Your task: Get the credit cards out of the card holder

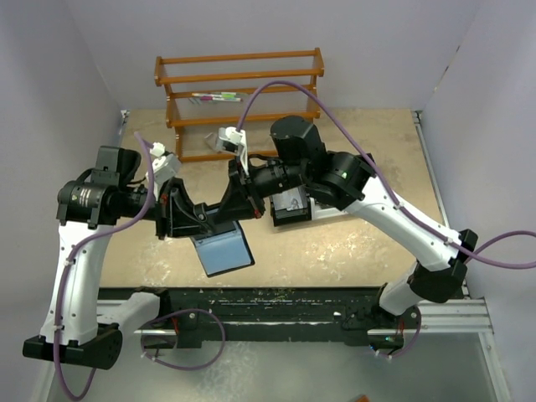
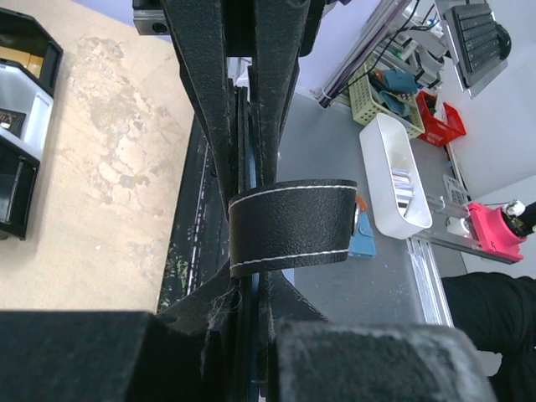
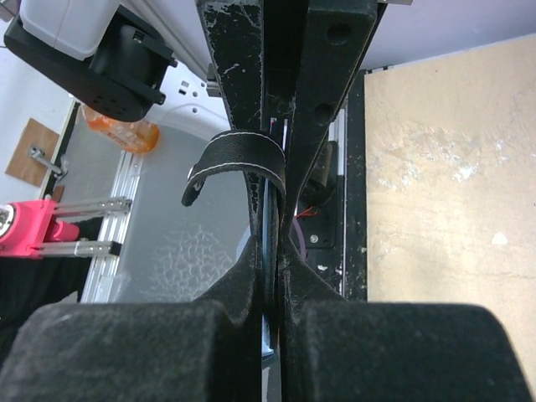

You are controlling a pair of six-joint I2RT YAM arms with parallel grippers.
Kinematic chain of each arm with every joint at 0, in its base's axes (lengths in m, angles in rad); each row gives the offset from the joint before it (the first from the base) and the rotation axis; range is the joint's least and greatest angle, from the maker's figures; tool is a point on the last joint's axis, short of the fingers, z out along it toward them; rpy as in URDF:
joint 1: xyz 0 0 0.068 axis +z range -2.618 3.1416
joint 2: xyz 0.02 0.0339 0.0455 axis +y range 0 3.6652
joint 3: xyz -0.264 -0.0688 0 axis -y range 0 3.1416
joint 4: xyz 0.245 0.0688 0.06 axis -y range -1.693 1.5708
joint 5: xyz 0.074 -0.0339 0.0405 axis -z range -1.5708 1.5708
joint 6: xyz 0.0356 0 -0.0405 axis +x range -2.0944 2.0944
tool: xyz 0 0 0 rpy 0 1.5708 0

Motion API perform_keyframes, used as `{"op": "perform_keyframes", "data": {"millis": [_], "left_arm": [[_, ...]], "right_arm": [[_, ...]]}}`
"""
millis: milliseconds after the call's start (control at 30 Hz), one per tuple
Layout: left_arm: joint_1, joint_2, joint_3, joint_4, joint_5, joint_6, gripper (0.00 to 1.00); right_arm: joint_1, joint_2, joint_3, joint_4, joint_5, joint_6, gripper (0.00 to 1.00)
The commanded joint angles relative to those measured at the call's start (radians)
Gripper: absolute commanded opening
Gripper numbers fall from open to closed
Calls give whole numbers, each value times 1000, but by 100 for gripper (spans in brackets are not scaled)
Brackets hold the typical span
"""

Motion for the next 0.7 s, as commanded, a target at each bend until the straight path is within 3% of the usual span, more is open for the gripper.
{"op": "perform_keyframes", "data": {"millis": [0,33,100,233,600,633,667], "left_arm": [[-2,-31,4,68,127,-73,12],[-2,-39,-1,99,135,-113,15],[-2,-55,-11,167,146,-201,38],[-2,-85,-37,306,148,-337,45],[-2,-76,-68,382,132,-415,18],[-2,-77,-70,389,132,-426,13],[-3,-78,-72,404,130,-447,7]], "right_arm": [[-14,-15,50,-37,-59,-31,0],[-15,-10,56,-47,-61,-33,0],[-15,0,65,-66,-62,-38,0],[-14,15,71,-75,-63,-34,0],[-12,55,111,-110,-68,-46,0],[-13,57,111,-112,-67,-43,3],[-13,54,104,-103,-72,-35,13]]}}
